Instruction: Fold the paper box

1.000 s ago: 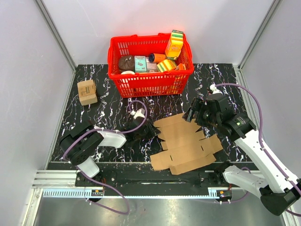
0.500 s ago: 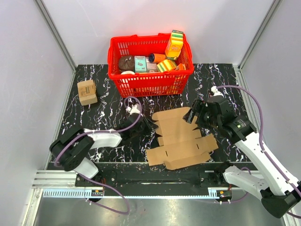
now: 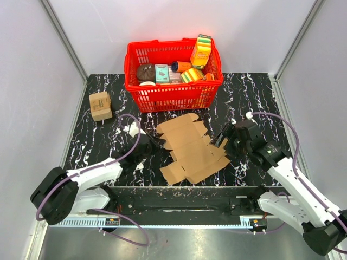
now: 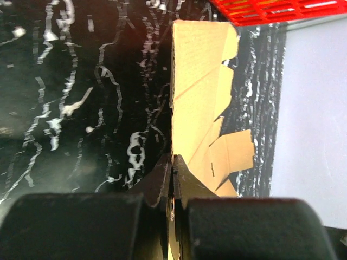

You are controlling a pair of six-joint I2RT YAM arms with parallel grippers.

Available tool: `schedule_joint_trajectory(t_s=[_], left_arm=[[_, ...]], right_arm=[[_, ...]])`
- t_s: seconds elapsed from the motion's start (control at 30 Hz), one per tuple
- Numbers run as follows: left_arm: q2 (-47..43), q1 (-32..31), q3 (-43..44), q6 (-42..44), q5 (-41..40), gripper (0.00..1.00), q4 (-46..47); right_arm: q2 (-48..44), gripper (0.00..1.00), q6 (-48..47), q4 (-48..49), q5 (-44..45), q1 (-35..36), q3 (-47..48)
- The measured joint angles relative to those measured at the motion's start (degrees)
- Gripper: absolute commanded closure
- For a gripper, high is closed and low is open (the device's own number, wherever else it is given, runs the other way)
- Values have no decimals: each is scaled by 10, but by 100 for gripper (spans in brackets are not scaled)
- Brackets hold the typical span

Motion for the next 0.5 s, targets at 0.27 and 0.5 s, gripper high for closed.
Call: schedule_joint_trajectory(t_s=[0.27,0.5], left_arm=[[-36,1,-23,-14,-36,100,-52],[-48,2,-24,-16,-52,100,-68]], right_arm=[[-13,15,92,34,-19,0,-108],[-34,16,161,49,-40,0,-180]])
